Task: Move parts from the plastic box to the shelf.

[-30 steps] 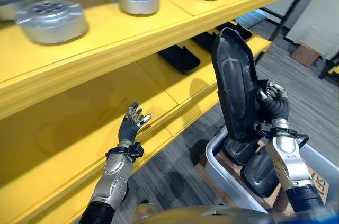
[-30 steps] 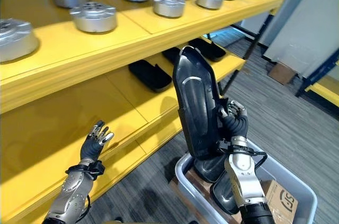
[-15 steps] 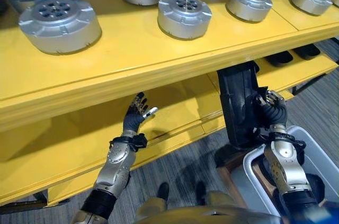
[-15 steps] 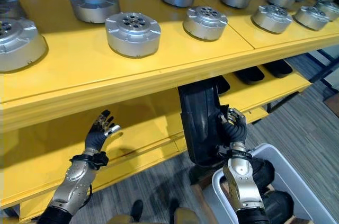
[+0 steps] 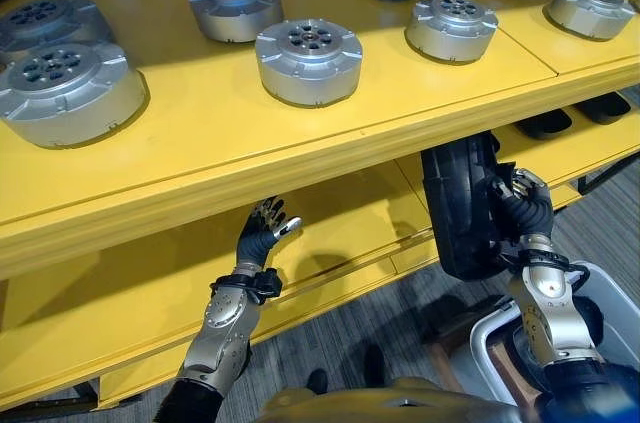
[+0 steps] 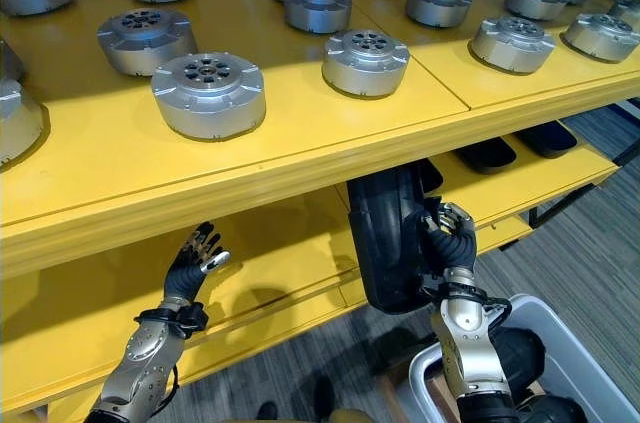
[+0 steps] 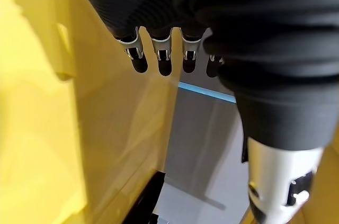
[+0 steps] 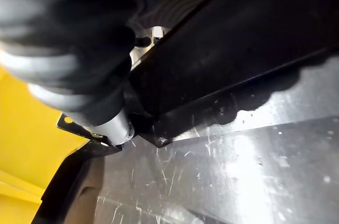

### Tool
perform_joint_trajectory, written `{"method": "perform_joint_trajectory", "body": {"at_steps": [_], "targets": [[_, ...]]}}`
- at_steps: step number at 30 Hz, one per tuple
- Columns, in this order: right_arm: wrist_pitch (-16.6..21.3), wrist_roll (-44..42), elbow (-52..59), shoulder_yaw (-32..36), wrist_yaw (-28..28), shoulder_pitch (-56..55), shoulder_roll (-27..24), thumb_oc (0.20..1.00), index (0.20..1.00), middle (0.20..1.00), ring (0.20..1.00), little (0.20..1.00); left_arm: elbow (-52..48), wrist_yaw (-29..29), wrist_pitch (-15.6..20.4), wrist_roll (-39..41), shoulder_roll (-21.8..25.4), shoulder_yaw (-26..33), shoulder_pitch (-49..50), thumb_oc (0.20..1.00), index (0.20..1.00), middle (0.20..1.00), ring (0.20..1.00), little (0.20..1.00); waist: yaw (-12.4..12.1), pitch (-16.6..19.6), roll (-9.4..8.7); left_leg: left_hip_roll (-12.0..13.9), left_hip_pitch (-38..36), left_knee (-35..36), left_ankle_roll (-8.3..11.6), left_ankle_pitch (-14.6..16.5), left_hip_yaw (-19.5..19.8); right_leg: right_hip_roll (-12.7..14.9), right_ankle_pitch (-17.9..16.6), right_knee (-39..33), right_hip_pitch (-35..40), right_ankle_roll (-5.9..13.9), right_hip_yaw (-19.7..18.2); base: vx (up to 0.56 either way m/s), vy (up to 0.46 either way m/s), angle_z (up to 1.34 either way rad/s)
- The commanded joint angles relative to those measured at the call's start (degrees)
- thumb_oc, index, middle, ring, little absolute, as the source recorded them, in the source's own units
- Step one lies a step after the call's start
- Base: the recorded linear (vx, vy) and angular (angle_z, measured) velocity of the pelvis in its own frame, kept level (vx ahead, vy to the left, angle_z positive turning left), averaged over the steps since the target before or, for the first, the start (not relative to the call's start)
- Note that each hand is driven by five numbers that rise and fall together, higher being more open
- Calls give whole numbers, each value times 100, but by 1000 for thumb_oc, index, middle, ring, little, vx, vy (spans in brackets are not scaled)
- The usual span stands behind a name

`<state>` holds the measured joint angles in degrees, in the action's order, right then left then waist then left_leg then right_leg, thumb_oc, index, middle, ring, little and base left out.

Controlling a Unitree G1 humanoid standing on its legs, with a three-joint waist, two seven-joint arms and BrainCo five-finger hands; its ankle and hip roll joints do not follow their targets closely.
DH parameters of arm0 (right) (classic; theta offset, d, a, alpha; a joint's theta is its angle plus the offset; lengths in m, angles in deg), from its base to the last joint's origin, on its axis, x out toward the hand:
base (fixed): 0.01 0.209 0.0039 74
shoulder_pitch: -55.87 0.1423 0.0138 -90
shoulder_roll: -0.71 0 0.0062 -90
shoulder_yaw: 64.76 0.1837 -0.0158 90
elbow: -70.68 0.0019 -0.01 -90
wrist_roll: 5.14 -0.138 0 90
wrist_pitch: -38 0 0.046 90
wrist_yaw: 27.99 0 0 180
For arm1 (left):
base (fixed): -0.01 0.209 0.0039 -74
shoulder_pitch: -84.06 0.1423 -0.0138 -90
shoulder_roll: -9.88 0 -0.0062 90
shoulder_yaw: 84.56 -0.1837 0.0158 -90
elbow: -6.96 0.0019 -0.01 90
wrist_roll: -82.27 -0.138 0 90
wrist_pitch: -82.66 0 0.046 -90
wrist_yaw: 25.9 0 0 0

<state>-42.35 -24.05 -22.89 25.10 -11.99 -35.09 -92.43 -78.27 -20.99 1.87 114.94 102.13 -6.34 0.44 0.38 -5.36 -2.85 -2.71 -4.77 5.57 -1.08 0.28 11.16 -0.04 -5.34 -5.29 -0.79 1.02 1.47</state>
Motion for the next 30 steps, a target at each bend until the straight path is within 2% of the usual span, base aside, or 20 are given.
{"method": "perform_joint_trajectory", "body": {"at_steps": [1, 6, 8, 9, 10, 11, 12, 13, 16, 18, 19, 20, 21, 23, 25, 27, 30], "targets": [[452, -132, 352, 257, -52, 177, -307, 200, 200, 200, 200, 200, -176, -125, 214, 71, 74, -24, -18, 1000, 1000, 1000, 1000, 1000, -86, 403, -36, 110, 246, -57, 187, -178, -475, 231, 265, 258, 138, 427, 207, -76, -205, 25], [466, -111, 423, 123, -105, 297, -369, 200, 200, 200, 200, 200, -122, -135, 214, 157, 19, -66, -17, 1000, 1000, 1000, 1000, 1000, -178, 356, -40, 227, 388, -57, 360, -381, -228, 130, 328, 177, 229, 318, 418, -73, -150, 35], [507, -163, 439, 66, -118, 366, -417, 200, 200, 200, 200, 200, -105, -144, 226, 211, -18, -89, -10, 1000, 1000, 1000, 1000, 1000, -248, 208, -52, 208, 532, -209, 435, -449, -59, 103, 403, 201, 267, 258, 545, -116, -147, 48], [518, -171, 458, 69, -111, 390, -447, 200, 200, 200, 200, 200, -72, -140, 230, 231, -21, -103, -52, 1000, 1000, 1000, 1000, 1000, -256, 126, -71, 162, 680, -424, 475, -444, -90, 145, 397, 222, 259, 254, 614, -174, -50, 36], [533, -159, 500, 109, -79, 394, -480, 200, 200, 200, 200, 200, -61, -137, 240, 255, -26, -112, -107, 1000, 1000, 1000, 1000, 1000, -236, 27, -100, 179, 884, -697, 529, -447, -301, 220, 387, 259, 238, 250, 730, -138, -18, 41], [533, -158, 499, 112, -79, 399, -479, 200, 200, 200, 200, 200, -59, -136, 239, 255, -25, -113, -114, 1000, 1000, 1000, 1000, 1000, -225, 31, -100, 170, 931, -765, 529, -416, -290, 223, 393, 267, 225, 251, 742, -168, 13, 79], [547, -132, 533, 140, -29, 412, -529, 200, 200, 200, 200, 200, -28, -160, 249, 291, -44, -125, -176, 1000, 1000, 1000, 1000, 1000, -171, -86, -125, 439, 1029, -950, 501, -401, -783, 313, 411, 368, 190, 247, 860, -127, 26, 100], [545, -132, 546, 129, -12, 412, -523, 200, 200, 200, 200, 200, -14, -156, 257, 289, -47, -132, -200, 1000, 1000, 1000, 1000, 1000, -167, -96, -143, 610, 1074, -990, 489, -434, -930, 359, 402, 402, 154, 244, 889, -130, 46, 96], [494, -150, 556, 49, -34, 354, -485, 200, 200, 200, 200, 200, -25, -154, 256, 265, -65, -121, -140, 1000, 1000, 1000, 1000, 1000, -166, -46, -89, 1023, 863, -786, 572, -571, -987, 398, 456, 494, 166, 271, 921, 19, 69, 33], [454, -138, 532, 10, -68, 301, -483, 200, 200, 200, 200, 200, -32, -176, 226, 260, -94, -116, -106, 1000, 1000, 1000, 1000, 1000, -126, 9, 91, 1279, 651, -352, 697, -762, -1177, 453, 576, 621, 218, 333, 1078, 71, 168, 9], [454, -138, 532, 8, -68, 299, -485, 200, 200, 200, 200, 200, -33, -177, 225, 260, -97, -116, -103, 1000, 1000, 1000, 1000, 1000, -130, 3, 95, 1283, 627, -326, 698, -771, -1184, 450, 583, 630, 223, 332, 1074, 125, 243, 40], [418, -116, 482, 5, -120, 259, -449, 200, 200, 200, 200, 200, 17, -207, 220, 235, -77, -97, -78, 1000, 1000, 1000, 1000, 1000, -130, 74, 205, 1273, 488, -93, 723, -756, -1196, 495, 645, 723, 274, 351, 1145, 150, 261, 32], [387, -50, 439, 3, -131, 289, -446, 200, 200, 200, 200, 200, -12, -219, 222, 225, -30, -78, -59, 1000, 1000, 1000, 1000, 1000, -173, 85, 221, 1175, 467, -105, 691, -698, -1231, 628, 643, 740, 342, 389, 1254, 231, 412, 41], [280, 176, 280, -55, -86, 497, -500, 200, 200, 200, 200, 200, -89, -266, 205, 251, 86, -81, 0, 1000, 1000, 1000, 1000, 1000, -288, 34, 181, 929, 444, -176, 565, -529, -1329, 924, 607, 727, 529, 521, 1416, 199, 379, 32], [168, 423, 83, -43, 20, 686, -589, 200, 200, 200, 200, 200, -190, -312, 177, 256, 217, -108, 55, 1000, 1000, 1000, 1000, 1000, -387, -26, 137, 791, 559, -258, 509, -449, -1328, 1072, 577, 729, 542, 611, 1515, 91, 221, 33], [177, 389, -21, -32, 64, 789, -602, 200, 200, 200, 200, 200, -231, -317, 170, 268, 254, -122, 49, 1000, 1000, 1000, 1000, 1000, -407, -58, 114, 755, 661, -323, 497, -430, -1308, 1111, 572, 743, 508, 624, 1558, 2, 88, 20], [140, 327, -311, -46, 298, 1220, -699, 200, 200, 200, 200, 200, -383, -281, 170, 342, 413, -264, -47, 1000, 1000, 1000, 1000, 1000, -541, -334, 76, 648, 1105, -578, 492, -415, -1180, 1215, 552, 820, 315, 646, 1684, -119, 51, 32]]}}
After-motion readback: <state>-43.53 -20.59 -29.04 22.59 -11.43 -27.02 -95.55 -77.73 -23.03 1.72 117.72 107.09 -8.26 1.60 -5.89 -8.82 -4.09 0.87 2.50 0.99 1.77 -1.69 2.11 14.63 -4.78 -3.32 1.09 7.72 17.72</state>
